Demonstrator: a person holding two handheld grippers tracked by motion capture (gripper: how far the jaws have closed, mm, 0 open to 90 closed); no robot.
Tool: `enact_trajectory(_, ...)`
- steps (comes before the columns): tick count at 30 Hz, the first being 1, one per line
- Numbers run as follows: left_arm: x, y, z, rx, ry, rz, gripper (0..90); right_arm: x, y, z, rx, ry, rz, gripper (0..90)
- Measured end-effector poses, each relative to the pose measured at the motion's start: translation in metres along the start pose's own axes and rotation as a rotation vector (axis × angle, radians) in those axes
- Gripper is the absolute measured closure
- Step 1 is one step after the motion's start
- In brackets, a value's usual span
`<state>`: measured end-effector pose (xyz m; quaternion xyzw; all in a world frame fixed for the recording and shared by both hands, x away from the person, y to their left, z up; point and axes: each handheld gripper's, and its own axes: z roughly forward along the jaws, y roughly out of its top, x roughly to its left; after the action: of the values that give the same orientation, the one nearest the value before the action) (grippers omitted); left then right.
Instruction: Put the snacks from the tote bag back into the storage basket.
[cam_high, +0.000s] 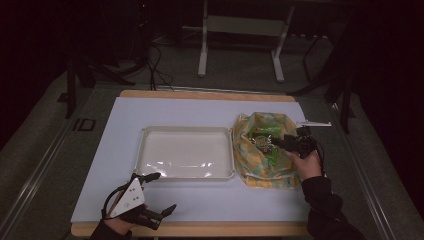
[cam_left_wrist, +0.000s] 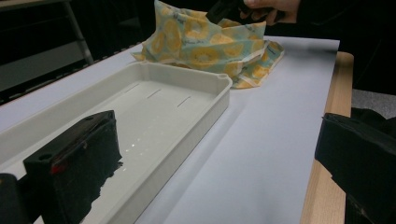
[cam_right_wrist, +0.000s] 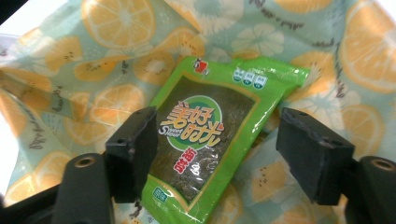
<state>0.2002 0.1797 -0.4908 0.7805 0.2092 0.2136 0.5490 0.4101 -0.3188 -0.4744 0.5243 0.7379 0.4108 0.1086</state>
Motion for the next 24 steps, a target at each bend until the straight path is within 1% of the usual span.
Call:
enact_trajectory(4, 0.0, 0.0, 0.0, 0.0, 0.0, 0.0, 0.5, -0.006, 0.001, 0.007, 0.035, 0.008, 0.032, 38.3)
enact_trajectory(5, 0.0, 0.0, 0.0, 0.001, 0.001, 0.0, 0.5, -0.008, 0.001, 0.008, 0.047, 0.008, 0.03, 40.6)
enact_trajectory(6, 0.0, 0.0, 0.0, 0.001, 0.0, 0.0, 0.5, -0.008, 0.002, 0.009, 0.063, 0.0, 0.03, 40.6)
enact_trajectory(8, 0.0, 0.0, 0.0, 0.001, 0.0, -0.001, 0.5, -0.01, 0.002, 0.012, 0.089, 0.0, 0.033, 43.1)
enact_trajectory(10, 0.0, 0.0, 0.0, 0.002, 0.0, 0.001, 0.4, -0.012, 0.003, 0.014, 0.104, -0.032, 0.043, 44.7)
enact_trajectory(12, 0.0, 0.0, 0.0, 0.002, 0.0, 0.002, 0.5, -0.015, 0.003, 0.013, 0.098, -0.036, 0.071, 49.0)
enact_trajectory(13, 0.0, 0.0, 0.0, 0.002, 0.0, 0.003, 0.5, -0.015, 0.004, 0.013, 0.099, -0.042, 0.077, 49.0)
enact_trajectory(14, 0.0, 0.0, 0.0, 0.002, 0.0, 0.003, 0.5, -0.016, 0.004, 0.012, 0.092, -0.048, 0.074, 50.4)
enact_trajectory(15, 0.0, 0.0, 0.0, 0.002, 0.0, 0.004, 0.5, -0.016, 0.004, 0.013, 0.101, -0.035, 0.075, 55.9)
enact_trajectory(16, 0.0, 0.0, 0.0, 0.002, 0.0, 0.005, 0.5, -0.019, 0.005, 0.015, 0.147, -0.004, 0.107, 52.1)
enact_trajectory(17, 0.0, 0.0, 0.0, 0.003, -0.001, 0.006, 0.5, -0.022, 0.005, 0.016, 0.156, 0.036, 0.14, 55.8)
enact_trajectory(18, 0.0, 0.0, 0.0, 0.004, -0.001, 0.007, 0.4, -0.024, 0.005, 0.017, 0.157, 0.061, 0.154, 55.2)
enact_trajectory(19, -0.001, 0.0, 0.0, 0.005, -0.001, 0.008, 0.5, -0.023, 0.005, 0.018, 0.166, 0.029, 0.147, 56.6)
enact_trajectory(20, -0.001, 0.0, 0.0, 0.005, -0.001, 0.009, 0.5, -0.023, 0.005, 0.018, 0.17, 0.013, 0.143, 58.2)
enact_trajectory(21, -0.001, 0.0, 0.0, 0.006, -0.001, 0.008, 0.4, -0.025, 0.005, 0.019, 0.172, 0.026, 0.152, 58.0)
enact_trajectory(23, -0.001, 0.0, 0.0, 0.005, 0.0, 0.008, 0.4, -0.026, 0.005, 0.02, 0.185, 0.012, 0.164, 60.3)
enact_trajectory(24, -0.001, 0.0, 0.0, 0.005, 0.0, 0.007, 0.5, -0.026, 0.005, 0.021, 0.188, 0.019, 0.167, 60.6)
